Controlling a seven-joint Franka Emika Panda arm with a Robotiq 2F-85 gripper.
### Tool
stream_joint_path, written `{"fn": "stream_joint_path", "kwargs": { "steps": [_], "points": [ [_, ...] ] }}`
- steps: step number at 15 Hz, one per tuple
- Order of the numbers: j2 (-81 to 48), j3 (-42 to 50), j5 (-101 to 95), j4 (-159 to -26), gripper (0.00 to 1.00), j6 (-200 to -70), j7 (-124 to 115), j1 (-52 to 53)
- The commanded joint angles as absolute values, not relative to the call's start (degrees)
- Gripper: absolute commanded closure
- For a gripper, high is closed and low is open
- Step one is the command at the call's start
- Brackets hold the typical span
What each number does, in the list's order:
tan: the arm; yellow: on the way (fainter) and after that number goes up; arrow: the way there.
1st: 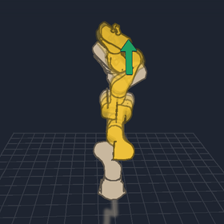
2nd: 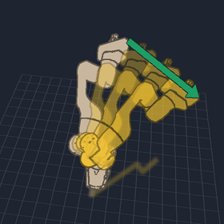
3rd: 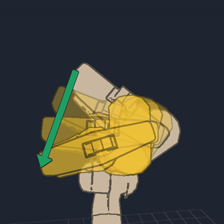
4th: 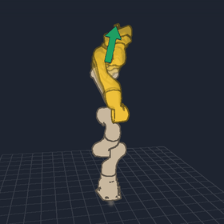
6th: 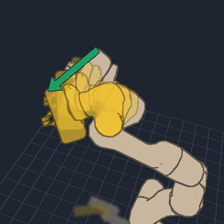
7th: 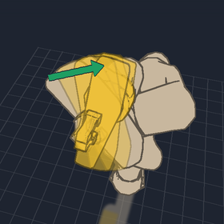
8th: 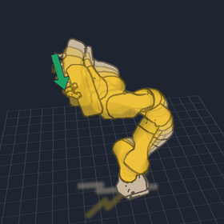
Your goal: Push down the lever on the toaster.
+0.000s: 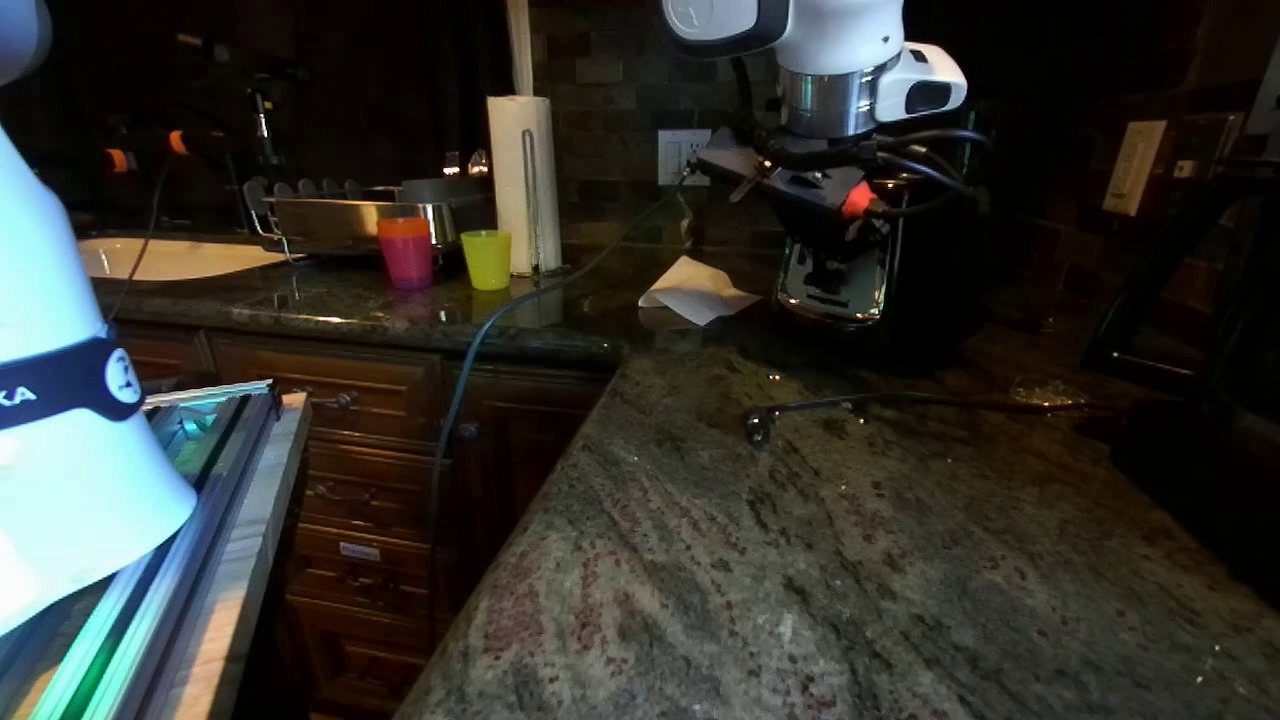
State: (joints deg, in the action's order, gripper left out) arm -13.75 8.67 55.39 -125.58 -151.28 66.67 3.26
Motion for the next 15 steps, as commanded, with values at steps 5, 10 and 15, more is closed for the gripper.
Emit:
{"fn": "stream_joint_path", "kwargs": {
  "steps": [5, 10, 15],
  "points": [
    [-7.01, 5.75, 49.09, -128.89, 1.0, -152.33, 58.43, 1.41],
    [-1.72, 4.97, 33.82, -133.13, 1.0, -153.51, 44.3, 0.5],
    [3.2, 5.32, 13.5, -136.89, 1.0, -150.78, 26.97, -1.25]
  ]
}}
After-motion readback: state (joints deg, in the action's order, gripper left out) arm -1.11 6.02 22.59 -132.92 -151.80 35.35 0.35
